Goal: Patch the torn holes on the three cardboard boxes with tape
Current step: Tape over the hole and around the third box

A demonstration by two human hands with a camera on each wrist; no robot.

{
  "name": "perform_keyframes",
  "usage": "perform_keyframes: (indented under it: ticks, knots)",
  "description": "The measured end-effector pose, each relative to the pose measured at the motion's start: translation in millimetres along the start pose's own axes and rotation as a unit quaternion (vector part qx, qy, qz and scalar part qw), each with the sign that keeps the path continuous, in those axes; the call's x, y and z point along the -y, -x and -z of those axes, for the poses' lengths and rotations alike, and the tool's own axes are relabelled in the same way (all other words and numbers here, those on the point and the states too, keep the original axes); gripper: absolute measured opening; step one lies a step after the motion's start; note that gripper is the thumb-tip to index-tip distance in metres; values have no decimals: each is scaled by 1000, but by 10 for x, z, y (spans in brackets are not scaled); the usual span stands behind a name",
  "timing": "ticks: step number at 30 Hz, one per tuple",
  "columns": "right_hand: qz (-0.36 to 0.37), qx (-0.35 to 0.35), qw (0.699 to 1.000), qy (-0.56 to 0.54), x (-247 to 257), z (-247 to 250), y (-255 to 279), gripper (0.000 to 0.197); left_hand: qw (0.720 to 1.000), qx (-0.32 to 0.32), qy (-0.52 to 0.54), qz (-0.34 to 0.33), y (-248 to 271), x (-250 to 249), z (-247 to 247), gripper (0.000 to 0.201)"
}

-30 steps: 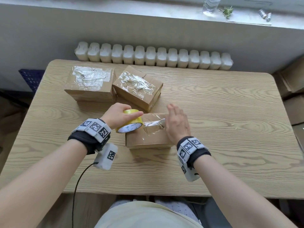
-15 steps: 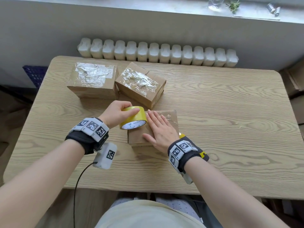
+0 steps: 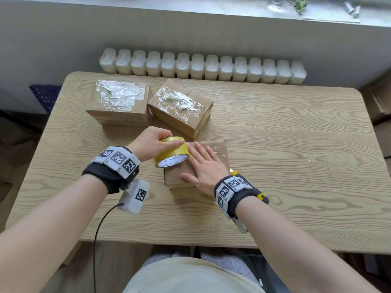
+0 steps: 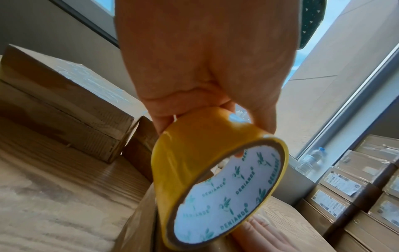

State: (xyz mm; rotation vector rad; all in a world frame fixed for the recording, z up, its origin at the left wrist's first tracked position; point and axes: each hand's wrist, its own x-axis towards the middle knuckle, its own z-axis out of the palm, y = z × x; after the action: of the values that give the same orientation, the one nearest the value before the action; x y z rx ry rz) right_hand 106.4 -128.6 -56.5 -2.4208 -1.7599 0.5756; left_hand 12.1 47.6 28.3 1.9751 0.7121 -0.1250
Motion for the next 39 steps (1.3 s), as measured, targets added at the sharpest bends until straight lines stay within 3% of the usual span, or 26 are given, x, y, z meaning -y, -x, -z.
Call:
perform_keyframes:
  ticks: [13,20,26,29,32,36,39]
  knots:
    - [2,10,1000,4,-55,26,43,73,992,15,-114,54,20,32,146,42]
    - [-116,-6,993,-22,-396,171,357,66,988,24,-151,34,46,-23,153,26]
    - [-227,-137,961,-79,-581,216,555,42,982,31,-189,-3,41,-168,104,19]
    - [-285,-70,954,-64,-673,88,621,38,980,32,-195,-5,8,-214,96,21]
    - [-324,15,945,-43,-741,-58,651,50,981,63,-185,5,-50,-208,119,14]
    - [-369,57,926,-48,-824,-154,630,56,978,93,-186,23,-117,-196,124,24]
    - [-357,75,930,-53,-830,-188,598,61,978,83,-188,16,-135,-180,96,21]
